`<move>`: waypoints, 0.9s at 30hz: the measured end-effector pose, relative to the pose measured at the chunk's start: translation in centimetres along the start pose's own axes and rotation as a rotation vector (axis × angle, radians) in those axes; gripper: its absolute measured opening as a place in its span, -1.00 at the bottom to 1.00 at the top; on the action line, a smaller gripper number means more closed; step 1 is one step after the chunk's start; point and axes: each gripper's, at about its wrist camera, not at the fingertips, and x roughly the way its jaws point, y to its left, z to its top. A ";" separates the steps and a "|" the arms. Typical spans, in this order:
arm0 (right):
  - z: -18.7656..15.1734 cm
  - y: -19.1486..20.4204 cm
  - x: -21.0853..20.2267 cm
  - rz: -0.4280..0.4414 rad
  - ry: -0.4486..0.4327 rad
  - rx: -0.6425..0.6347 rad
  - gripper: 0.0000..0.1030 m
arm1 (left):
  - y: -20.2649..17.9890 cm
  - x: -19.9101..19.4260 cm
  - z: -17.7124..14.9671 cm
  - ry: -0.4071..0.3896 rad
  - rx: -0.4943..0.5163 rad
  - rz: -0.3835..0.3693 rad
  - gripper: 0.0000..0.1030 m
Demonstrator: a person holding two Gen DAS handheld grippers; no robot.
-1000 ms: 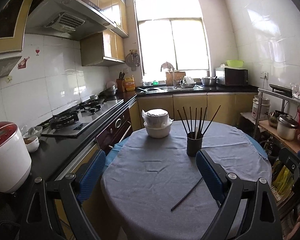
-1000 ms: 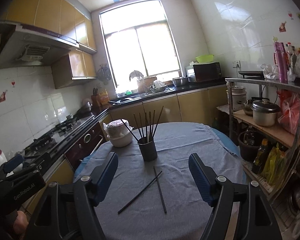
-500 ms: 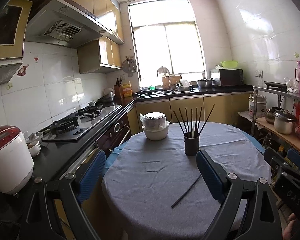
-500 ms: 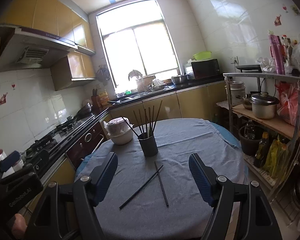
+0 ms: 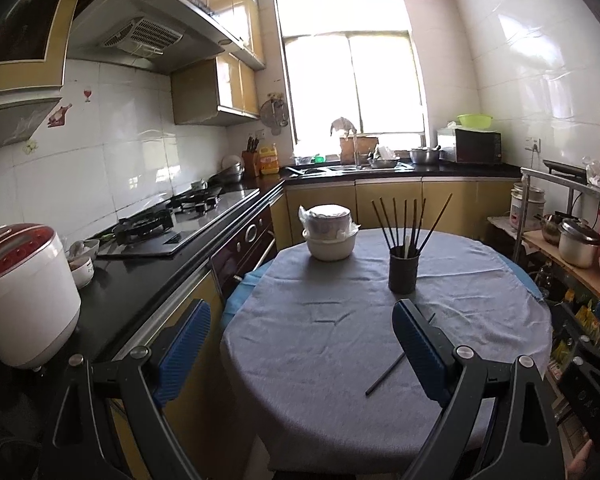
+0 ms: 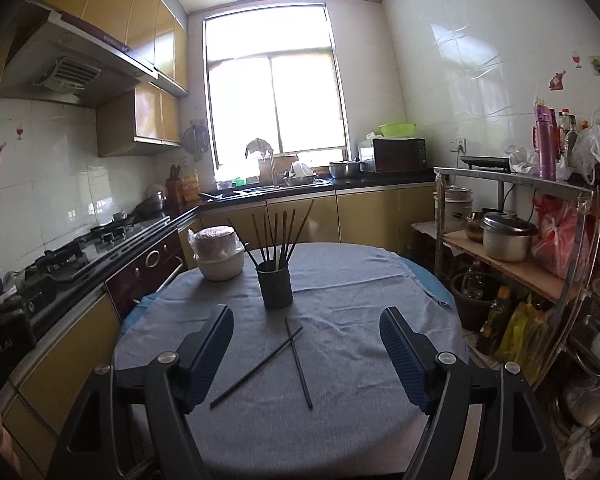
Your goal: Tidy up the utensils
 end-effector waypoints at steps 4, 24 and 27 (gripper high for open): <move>0.0 -0.1 -0.2 0.000 -0.008 0.001 0.52 | 0.1 0.2 -0.3 0.005 -0.003 0.005 0.79; 0.1 0.5 -0.8 0.011 -0.023 -0.018 0.52 | 0.6 0.4 -0.5 0.018 -0.018 0.001 0.79; 0.1 0.6 -0.8 0.012 -0.021 -0.021 0.52 | 0.6 0.4 -0.5 0.017 -0.017 0.002 0.80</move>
